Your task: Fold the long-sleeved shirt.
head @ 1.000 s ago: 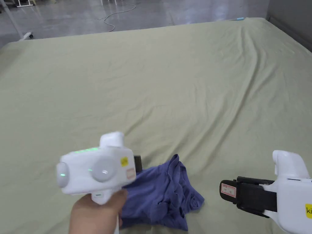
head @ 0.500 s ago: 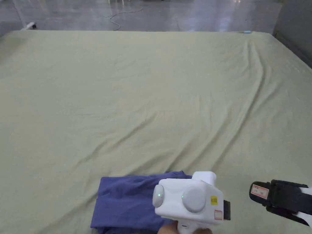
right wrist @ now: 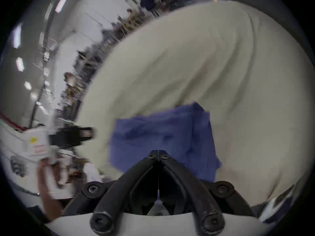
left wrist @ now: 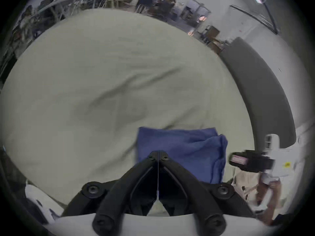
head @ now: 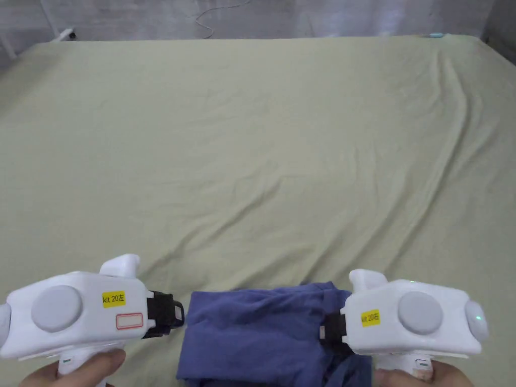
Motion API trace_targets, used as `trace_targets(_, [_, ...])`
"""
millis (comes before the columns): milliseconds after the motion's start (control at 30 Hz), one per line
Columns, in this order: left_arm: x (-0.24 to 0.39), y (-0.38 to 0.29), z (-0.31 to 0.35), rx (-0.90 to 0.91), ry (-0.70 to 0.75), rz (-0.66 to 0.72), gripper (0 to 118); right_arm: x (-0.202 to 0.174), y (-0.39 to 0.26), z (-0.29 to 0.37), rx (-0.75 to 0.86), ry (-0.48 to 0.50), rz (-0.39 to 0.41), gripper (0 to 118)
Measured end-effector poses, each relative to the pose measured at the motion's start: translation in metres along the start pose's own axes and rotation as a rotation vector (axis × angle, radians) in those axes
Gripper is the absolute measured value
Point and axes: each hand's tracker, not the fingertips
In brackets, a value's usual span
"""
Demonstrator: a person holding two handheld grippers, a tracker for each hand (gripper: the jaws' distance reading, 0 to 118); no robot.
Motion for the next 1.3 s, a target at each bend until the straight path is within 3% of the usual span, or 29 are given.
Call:
trace_targets(33, [-0.004,-0.003,-0.002,-0.009,-0.019,0.006,0,0.005,-0.001,-0.023,-0.059,-0.058,0.017,0])
trace_targets(100, [-0.003,-0.009,-0.003,-0.022,-0.053,-0.007,0,0.017,-0.006,-0.027,0.038,0.062,-0.012,0])
trace_targets(167, [-0.002,-0.011,-0.004,-0.024,-0.077,-0.018,0,0.022,-0.002,-0.015,0.001,0.098,-0.067,0])
trace_targets(267, [-0.012,-0.008,-0.015,-0.022,-0.125,-0.012,0,0.034,-0.008,-0.016,0.019,0.109,-0.039,0])
trace_targets(300, [-0.014,-0.007,-0.018,-0.014,-0.161,0.005,7,0.037,-0.007,-0.016,0.024,0.124,-0.047,0])
trace_targets(333, [-0.018,-0.006,-0.023,-0.001,-0.211,0.031,33,0.042,-0.005,-0.016,0.016,0.153,-0.091,0])
trace_targets(367, [-0.024,-0.004,-0.033,0.0,-0.287,0.074,79,0.043,-0.008,-0.012,0.01,0.165,-0.094,0])
trace_targets(400, [-0.021,-0.007,-0.042,-0.042,-0.323,0.112,118,0.045,-0.007,-0.012,0.007,0.176,-0.1,0])
trace_targets(433, [-0.028,-0.007,-0.045,0.003,-0.349,0.162,115,0.048,-0.007,-0.013,0.004,0.19,-0.11,0])
trace_targets(500, [-0.032,-0.004,-0.064,-0.124,-0.395,0.228,115,0.056,-0.007,-0.018,0.003,0.214,-0.128,0])
trace_targets(567, [-0.042,-0.006,-0.095,-0.204,-0.506,0.23,113,0.06,-0.007,-0.019,0.002,0.229,-0.14,0])
trace_targets(700, [-0.024,-0.007,-0.105,-0.188,-0.521,0.207,112,0.062,-0.009,-0.018,0.002,0.254,-0.159,0])
trace_targets(767, [-0.023,-0.006,-0.104,-0.196,-0.613,0.243,112,0.062,-0.01,-0.018,0.004,0.269,-0.177,0])
trace_targets(800, [-0.022,-0.001,-0.107,-0.192,-0.63,0.248,99,0.062,-0.011,-0.017,0.007,0.275,-0.187,0])
trace_targets(867, [-0.014,-0.007,-0.113,-0.207,-0.591,0.235,16,0.061,-0.013,-0.016,0.016,0.275,-0.19,0])
trace_targets(933, [-0.018,-0.006,-0.119,-0.221,-0.526,0.179,16,0.062,-0.014,-0.018,0.022,0.275,-0.196,0])
trace_targets(1067, [-0.027,-0.006,-0.102,-0.186,-0.553,0.207,16,0.049,-0.019,-0.005,0.051,0.242,-0.213,0])
trace_targets(1133, [-0.03,0.001,-0.08,-0.156,-0.5,0.14,16,0.037,-0.02,0.008,0.076,0.24,-0.202,0])
trace_targets(1200, [-0.023,0.004,-0.054,-0.162,-0.46,0.106,15,0.011,-0.02,0.031,0.124,0.26,-0.196,0])
trace_targets(1300, [-0.041,0.02,-0.017,-0.141,-0.401,0.062,15,-0.05,-0.015,0.051,0.214,0.171,-0.112,0])
